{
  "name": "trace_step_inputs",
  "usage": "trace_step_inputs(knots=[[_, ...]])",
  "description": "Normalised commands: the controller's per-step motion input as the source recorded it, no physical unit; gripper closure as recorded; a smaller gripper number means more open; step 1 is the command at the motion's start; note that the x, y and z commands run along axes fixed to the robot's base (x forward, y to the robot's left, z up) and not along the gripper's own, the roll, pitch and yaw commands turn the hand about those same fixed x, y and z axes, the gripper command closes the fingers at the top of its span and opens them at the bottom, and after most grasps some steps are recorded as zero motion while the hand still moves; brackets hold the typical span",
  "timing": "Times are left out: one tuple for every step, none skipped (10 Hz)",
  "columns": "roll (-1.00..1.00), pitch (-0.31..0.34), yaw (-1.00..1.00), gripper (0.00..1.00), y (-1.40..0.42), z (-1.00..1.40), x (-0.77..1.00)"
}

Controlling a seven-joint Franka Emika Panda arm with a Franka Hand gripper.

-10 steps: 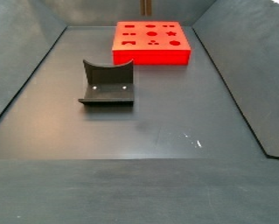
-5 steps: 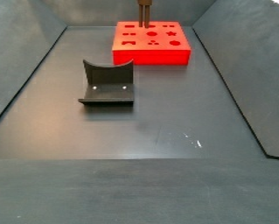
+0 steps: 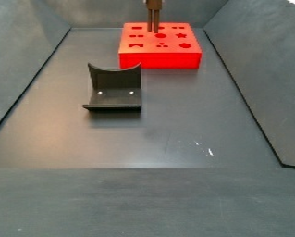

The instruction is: Insert the 3 prong object.

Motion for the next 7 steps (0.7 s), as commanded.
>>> trace_step_inputs(knots=[[-0.11,0.0,0.75,1.0,0.0,-0.09,0.08],[-0.1,-0.003,0.82,1.0,0.0,-0.03,0.01],[-0.11,0.0,0.79,1.0,0.0,0.0,0.0],[-0.07,0.0,0.71,1.0,0.01,0.0,0.0],[-0.04,-0.004,0.6,1.0,0.11,-0.03,0.0],[-0.14,0.0,0.28,1.0,0.17,-0.08,-0.1],[-0.08,0.0,0.09,1.0,0.27,-0.2,-0.28]])
